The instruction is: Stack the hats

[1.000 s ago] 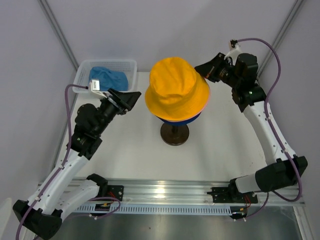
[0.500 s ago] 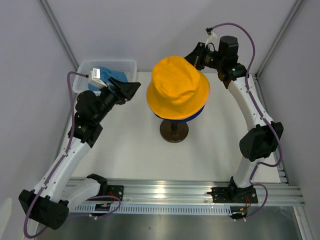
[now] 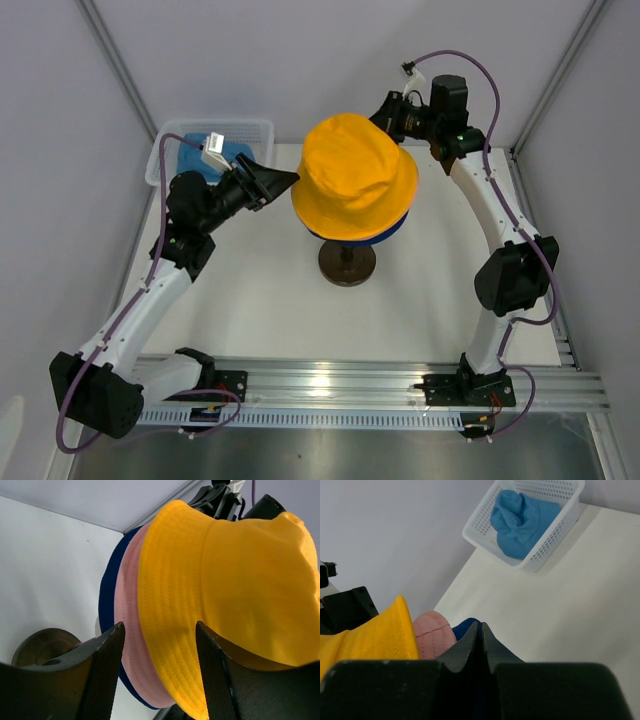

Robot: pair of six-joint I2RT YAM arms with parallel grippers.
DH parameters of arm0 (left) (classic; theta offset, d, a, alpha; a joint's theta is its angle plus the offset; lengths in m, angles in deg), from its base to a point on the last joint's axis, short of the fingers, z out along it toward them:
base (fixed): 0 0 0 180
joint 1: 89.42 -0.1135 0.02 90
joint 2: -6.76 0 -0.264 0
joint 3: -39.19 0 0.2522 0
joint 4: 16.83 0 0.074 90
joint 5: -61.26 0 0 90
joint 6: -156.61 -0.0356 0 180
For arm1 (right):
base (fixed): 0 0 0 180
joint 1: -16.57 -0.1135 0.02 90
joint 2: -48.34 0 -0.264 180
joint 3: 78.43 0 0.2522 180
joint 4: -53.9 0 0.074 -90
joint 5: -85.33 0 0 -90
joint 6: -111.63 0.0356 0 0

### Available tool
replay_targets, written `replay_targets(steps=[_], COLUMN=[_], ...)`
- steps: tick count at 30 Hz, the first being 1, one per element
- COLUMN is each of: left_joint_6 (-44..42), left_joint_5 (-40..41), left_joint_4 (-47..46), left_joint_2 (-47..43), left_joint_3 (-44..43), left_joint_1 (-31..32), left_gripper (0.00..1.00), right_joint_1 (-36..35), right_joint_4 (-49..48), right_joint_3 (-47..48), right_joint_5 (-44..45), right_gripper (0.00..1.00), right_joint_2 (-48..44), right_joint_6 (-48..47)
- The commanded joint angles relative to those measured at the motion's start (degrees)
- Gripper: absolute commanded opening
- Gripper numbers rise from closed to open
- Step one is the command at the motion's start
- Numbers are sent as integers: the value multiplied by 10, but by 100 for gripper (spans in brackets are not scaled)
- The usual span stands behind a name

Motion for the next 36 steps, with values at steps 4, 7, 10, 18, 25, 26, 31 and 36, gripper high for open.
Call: replay_targets(steps=[4, 7, 10, 18, 25, 26, 31, 36], left_joint_6=[-2, 11, 32, 63, 94, 95, 106, 127], left_joint_5=[-31, -25, -30, -26, -30, -25, -37, -55], left_joint_4=[-7, -8, -25, -38, -61, -58, -71, -92], left_joint_2=[-28, -31, -31, -22, -14, -13, -5, 1], left_joint_3=[-20, -14, 0, 12, 26, 26, 29, 34], left_joint_1=[-4, -4, -4, -4, -4, -4, -3, -2], left_gripper=[59, 59, 58, 58, 57, 57, 57, 56], right_joint_1=[-5, 13, 51, 148, 148, 148, 148, 148], right_joint_4=[47, 72, 108, 86, 52, 46, -7, -59], right_joint_3=[0, 14, 25, -94, -204, -215, -306, -368], right_joint_5=[11, 36, 68, 114, 121, 120, 112, 81], right_gripper=[30, 43, 49, 87, 90, 90, 90, 87], right_joint_2=[-13, -21, -33, -146, -274, -301, -378, -430], right_joint_6=[-52, -54, -50, -14, 15, 22, 82, 141])
